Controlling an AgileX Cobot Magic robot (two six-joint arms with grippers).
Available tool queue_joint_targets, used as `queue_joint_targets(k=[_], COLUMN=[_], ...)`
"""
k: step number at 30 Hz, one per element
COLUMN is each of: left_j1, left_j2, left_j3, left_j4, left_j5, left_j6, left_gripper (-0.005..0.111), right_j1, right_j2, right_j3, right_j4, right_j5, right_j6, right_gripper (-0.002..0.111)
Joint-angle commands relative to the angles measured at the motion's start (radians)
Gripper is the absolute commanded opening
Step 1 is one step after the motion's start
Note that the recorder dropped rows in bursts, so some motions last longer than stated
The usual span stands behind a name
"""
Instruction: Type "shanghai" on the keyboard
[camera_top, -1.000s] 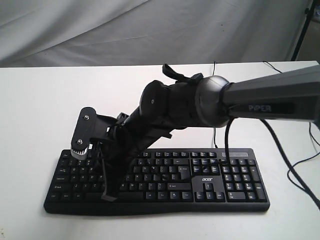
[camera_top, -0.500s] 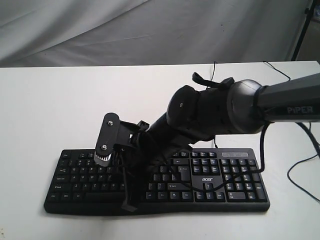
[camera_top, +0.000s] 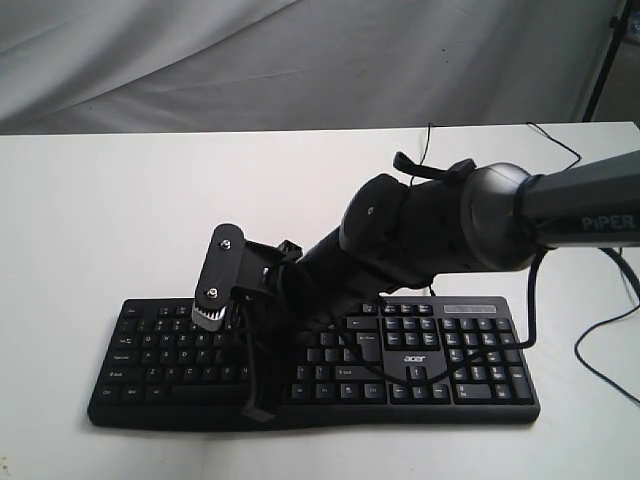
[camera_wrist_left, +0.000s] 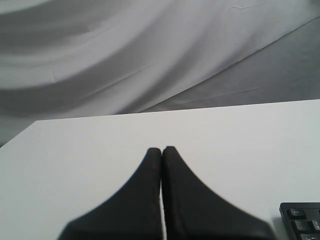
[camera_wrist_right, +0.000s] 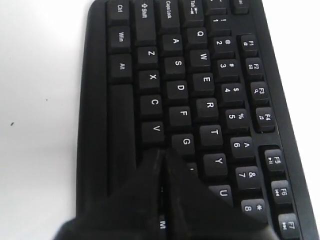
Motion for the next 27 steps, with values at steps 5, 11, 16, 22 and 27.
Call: queue_joint_targets(k=[5, 11, 16, 22, 27], left_j1=[-0.004, -0.004, -0.004, -0.004, -0.004], left_j2=[0.003, 0.003, 0.003, 0.003, 0.003], left_j3=[0.005, 0.005, 0.005, 0.005, 0.005], left_j4=[-0.001, -0.001, -0.001, -0.001, -0.001], left_j5=[-0.005, -0.005, -0.005, -0.005, -0.005], left_j6=[-0.003, -0.003, -0.003, -0.003, -0.003], left_gripper=[0.001, 0.001, 0.001, 0.001, 0.001], right_j1=[-0.003, -0.003, -0.003, -0.003, -0.003], right_j2=[0.013, 0.013, 0.013, 0.029, 0.047], right_j3=[0.005, 0.010, 0.010, 0.010, 0.010], right_j4=[0.027, 0.027, 0.027, 0.029, 0.032], right_j5=[-0.023, -0.028, -0.028, -0.024, -0.026], right_j6=[-0.024, -0.026, -0.029, -0.037, -0.055], right_gripper=[0.000, 0.000, 0.000, 0.000, 0.000])
